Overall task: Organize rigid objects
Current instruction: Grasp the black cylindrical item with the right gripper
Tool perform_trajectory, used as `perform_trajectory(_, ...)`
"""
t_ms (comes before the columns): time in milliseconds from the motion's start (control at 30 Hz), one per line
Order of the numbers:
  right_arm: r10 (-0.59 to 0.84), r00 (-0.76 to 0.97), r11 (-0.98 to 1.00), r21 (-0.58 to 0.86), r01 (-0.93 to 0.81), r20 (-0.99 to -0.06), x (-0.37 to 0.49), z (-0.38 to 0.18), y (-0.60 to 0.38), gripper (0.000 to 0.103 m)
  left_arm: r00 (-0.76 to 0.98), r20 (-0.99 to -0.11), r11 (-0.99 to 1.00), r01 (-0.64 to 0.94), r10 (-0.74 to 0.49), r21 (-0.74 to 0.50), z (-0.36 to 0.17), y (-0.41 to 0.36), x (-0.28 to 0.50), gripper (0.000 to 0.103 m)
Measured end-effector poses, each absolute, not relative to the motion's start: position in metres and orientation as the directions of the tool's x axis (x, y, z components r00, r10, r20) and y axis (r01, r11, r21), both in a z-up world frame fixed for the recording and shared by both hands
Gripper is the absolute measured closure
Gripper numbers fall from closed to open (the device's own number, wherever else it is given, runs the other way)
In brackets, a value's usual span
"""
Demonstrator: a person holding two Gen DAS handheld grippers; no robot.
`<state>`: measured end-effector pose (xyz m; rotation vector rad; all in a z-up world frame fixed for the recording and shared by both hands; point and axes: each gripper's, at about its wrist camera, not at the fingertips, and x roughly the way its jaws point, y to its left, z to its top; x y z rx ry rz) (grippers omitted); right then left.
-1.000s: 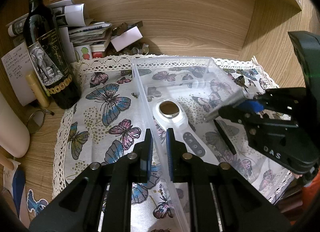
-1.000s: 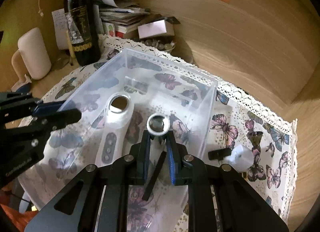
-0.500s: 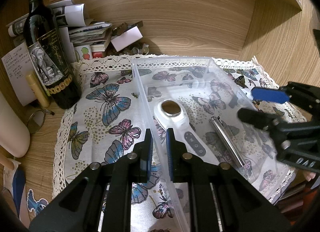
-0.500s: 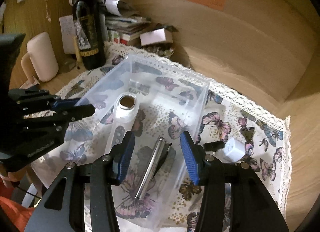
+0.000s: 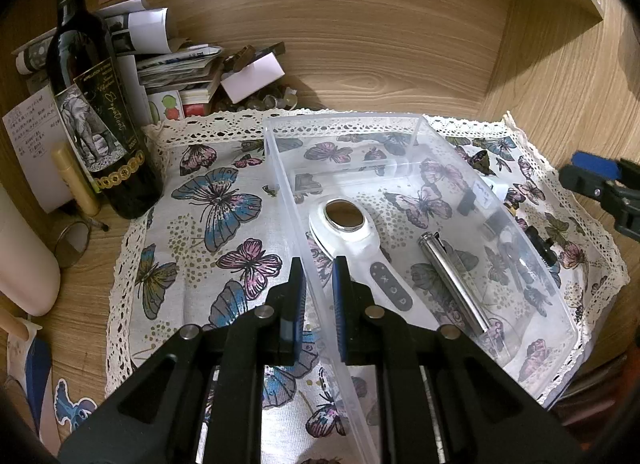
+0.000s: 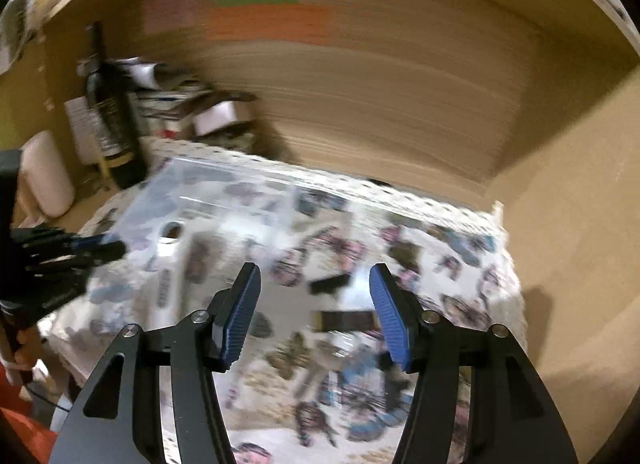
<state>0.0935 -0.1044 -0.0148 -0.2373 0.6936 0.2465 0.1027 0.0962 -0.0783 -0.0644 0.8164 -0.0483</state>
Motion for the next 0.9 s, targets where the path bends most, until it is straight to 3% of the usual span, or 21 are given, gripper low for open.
perform_trajectory(533,0.036,0.612,0.986,-0.073,-0.151,-0.790,0.112,-0.094,-0.161,0.051,0.685,-0.726,0.997,0.018,-0.064,-0.071,-0.078,0.096,0.103,0.090)
perform_trajectory(667,0.036,0.588,0.987,-0.063,-0.147,-0.808,0.117,-0.105,-0.164,0.061,0.685,-0.726,0.997,0.019,-0.065,-0.071,-0.078,0.096,0.103,0.090)
perform_trajectory(833,0.027,0.589,0.989,-0.063,-0.132,-0.808,0.118,-0.109,-0.166,0.066,0.685,-0.725,0.997,0.020,-0.065,-0.071,-0.078,0.095,0.103,0.090)
perform_trajectory(900,0.028,0.591,0.990,-0.059,-0.128,-0.806,0.118,-0.109,-0.167,0.074,0.686,-0.725,0.997,0.019,-0.065,-0.071,-0.078,0.096,0.103,0.090)
